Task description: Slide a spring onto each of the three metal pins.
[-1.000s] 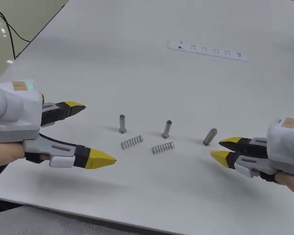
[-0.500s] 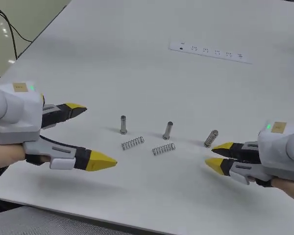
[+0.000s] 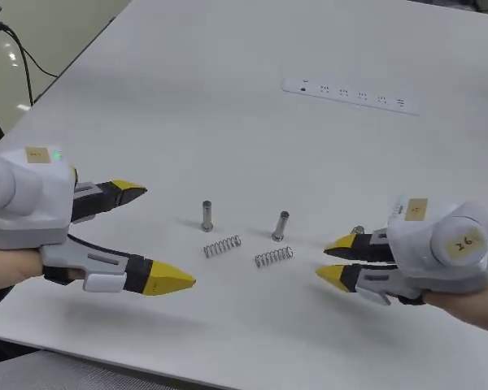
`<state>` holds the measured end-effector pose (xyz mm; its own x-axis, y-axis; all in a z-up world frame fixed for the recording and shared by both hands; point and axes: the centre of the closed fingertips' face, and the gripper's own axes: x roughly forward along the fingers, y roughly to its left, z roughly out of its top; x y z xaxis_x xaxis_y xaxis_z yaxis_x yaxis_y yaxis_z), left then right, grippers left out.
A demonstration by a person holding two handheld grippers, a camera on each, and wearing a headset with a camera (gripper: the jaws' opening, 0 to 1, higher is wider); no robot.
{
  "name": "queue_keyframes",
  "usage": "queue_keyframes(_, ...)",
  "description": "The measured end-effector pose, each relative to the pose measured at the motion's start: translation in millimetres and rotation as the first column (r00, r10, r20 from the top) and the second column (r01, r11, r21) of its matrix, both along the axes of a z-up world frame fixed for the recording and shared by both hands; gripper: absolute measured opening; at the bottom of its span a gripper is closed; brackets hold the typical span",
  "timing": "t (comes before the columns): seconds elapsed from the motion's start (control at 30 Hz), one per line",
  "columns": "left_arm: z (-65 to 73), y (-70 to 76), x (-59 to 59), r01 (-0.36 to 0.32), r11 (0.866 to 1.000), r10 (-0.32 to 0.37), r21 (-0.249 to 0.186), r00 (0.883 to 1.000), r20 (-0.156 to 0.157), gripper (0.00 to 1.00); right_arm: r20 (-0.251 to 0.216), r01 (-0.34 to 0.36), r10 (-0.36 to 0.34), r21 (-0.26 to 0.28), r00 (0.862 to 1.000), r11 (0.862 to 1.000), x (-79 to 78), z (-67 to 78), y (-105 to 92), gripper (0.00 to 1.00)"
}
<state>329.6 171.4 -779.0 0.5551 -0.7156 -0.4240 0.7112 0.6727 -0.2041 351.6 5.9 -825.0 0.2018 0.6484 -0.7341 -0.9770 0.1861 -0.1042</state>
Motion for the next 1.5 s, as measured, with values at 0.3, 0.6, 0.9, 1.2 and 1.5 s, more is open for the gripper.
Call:
queue_keyframes(0.3, 1.5, -2.5, -2.9, 0.003, 1.0, -0.003, -0.016, 1.0, -0.002, 0.98, 0.035, -0.105, 0.106, -0.028, 0.994, 0.994, -4.9, -0.2, 30.2, 0.14)
queue_keyframes(0.6, 1.0, -2.5, -4.6, 0.007, 1.0, -0.007, -0.01, 1.0, -0.002, 0.98, 0.059, -0.168, 0.172, -0.073, 0.983, 0.983, -2.6, -12.4, 48.5, 0.16)
queue_keyframes(0.9, -0.3, -3.2, -6.3, 0.01, 1.0, -0.01, -0.01, 1.0, -0.007, 0.98, 0.044, -0.165, 0.172, -0.121, 0.984, 0.979, 6.8, -31.1, 45.0, 0.13)
queue_keyframes(1.2, 0.0, -1.6, -7.6, 0.004, 1.0, -0.004, -0.011, 1.0, -0.007, 0.98, 0.051, -0.195, 0.204, -0.138, 0.978, 0.971, 1.8, -36.8, 38.2, 0.08)
queue_keyframes(1.5, 3.3, -4.2, -9.6, 0.019, 1.0, -0.019, -0.003, 1.0, -0.003, 0.98, 0.04, -0.193, 0.2, -0.129, 0.979, 0.973, -1.7, -35.2, 38.4, 0.07)
